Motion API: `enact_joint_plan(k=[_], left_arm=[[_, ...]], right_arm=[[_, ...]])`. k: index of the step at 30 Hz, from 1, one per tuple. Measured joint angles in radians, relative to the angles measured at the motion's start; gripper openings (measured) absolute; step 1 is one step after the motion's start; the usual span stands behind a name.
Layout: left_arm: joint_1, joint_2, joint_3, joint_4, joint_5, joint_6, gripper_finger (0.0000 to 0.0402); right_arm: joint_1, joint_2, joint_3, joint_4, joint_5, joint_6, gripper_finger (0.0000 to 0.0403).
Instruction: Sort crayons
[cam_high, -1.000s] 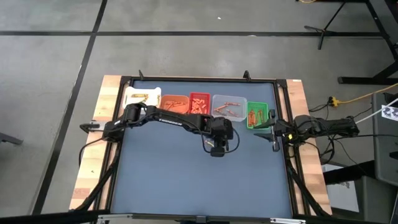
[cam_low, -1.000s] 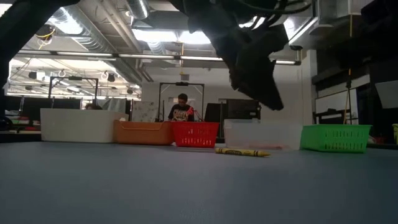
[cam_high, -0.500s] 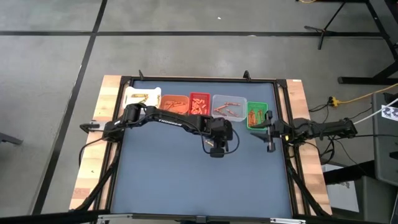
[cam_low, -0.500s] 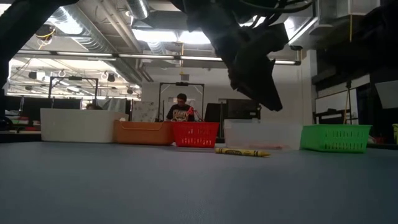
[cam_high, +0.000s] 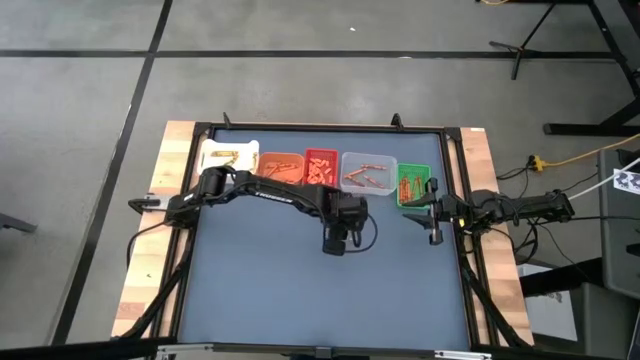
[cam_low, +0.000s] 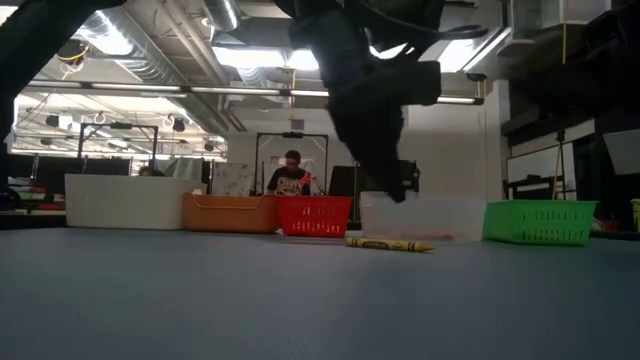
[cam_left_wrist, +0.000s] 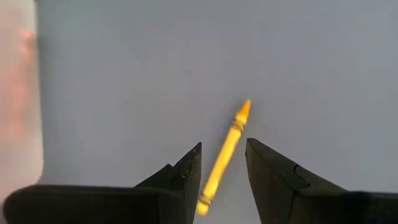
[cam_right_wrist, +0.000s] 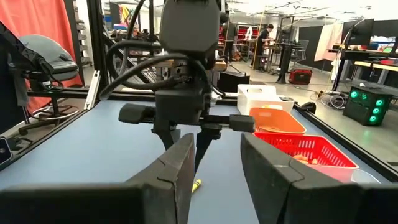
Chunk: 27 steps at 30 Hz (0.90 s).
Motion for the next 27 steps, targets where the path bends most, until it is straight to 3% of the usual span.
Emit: enact_joint_plan(k=[18, 27], left_arm=[[0.010, 0.002, -0.163, 0.026, 0.020, 0.046, 0.0109], [0.023, 0.000, -0.155, 0.029, 0.029, 0.028, 0.0109]], right_arm=[[0.000, 0.000, 0.000, -0.001, 0.000, 0.000, 0.0131], [0.000, 0.000, -0.001, -0.002, 0.000, 0.000, 0.0131]])
